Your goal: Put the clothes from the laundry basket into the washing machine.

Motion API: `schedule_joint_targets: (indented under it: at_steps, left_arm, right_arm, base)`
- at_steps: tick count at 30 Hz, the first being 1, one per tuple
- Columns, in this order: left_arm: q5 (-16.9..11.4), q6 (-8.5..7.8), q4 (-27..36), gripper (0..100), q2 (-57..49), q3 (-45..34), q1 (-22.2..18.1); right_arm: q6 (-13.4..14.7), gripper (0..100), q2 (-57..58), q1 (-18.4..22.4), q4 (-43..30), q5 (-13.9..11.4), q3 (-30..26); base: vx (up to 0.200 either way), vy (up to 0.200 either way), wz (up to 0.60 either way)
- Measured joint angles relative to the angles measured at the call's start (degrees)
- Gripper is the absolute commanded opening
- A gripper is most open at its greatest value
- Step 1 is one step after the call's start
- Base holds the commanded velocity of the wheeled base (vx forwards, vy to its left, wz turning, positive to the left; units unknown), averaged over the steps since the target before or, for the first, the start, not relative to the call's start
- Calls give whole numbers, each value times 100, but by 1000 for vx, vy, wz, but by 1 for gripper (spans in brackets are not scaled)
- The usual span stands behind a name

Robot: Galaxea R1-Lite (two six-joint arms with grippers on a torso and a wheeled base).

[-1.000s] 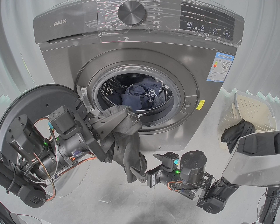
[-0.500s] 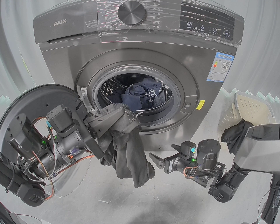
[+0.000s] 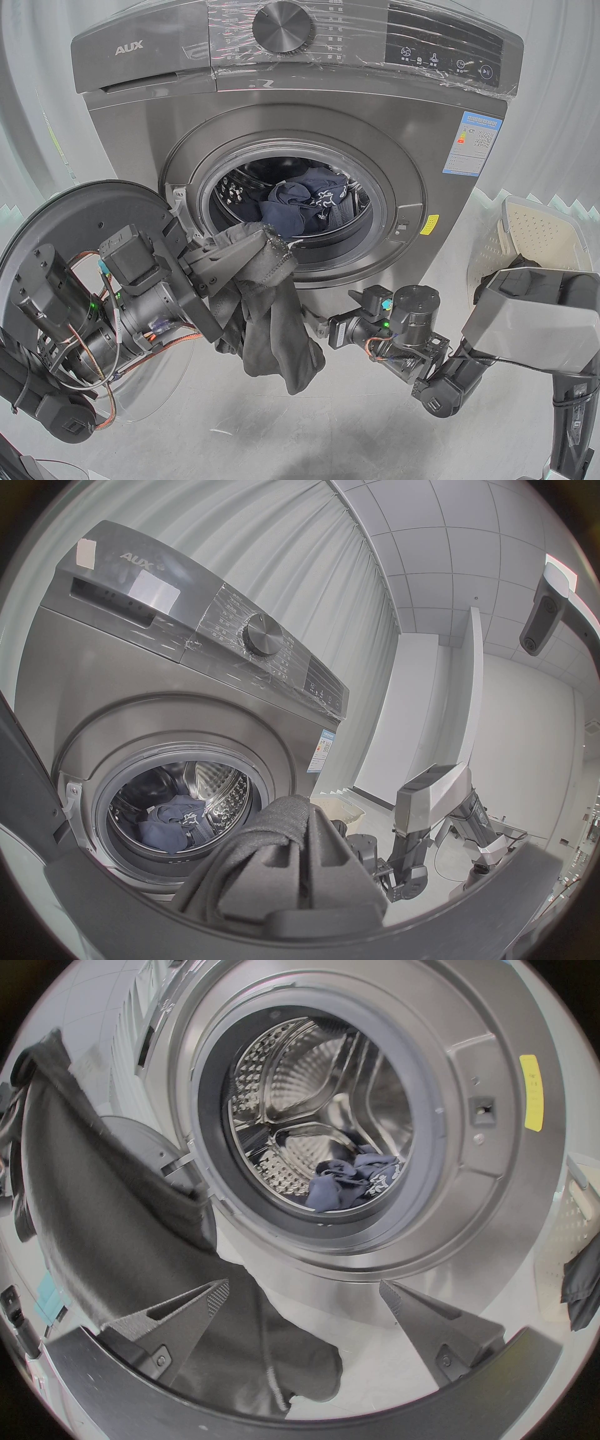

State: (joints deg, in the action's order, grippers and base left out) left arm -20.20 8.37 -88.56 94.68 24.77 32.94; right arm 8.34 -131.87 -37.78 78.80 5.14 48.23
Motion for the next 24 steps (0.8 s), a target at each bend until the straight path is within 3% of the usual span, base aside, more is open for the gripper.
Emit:
schedule_joint_targets:
  at_steps: [6,13,17,24]
  left_arm:
    - [4,5,-1,0,11,20,-1]
    - [0,13,-1,0,21,34,-138]
    - [0,117,0,0,22,63,-235]
    - [0,130,-1,0,22,72,-288]
  right_arm:
    - [-5,100,-154,-213,77,-52,-16]
    - [-5,100,-88,-618,255,-90,-429]
    - [4,100,11,-841,375,-156,-674]
    - [9,100,94,-894,380,-169,-680]
  base:
    - [0,0,0]
    - [0,0,0]
    - [0,0,0]
    - [0,0,0]
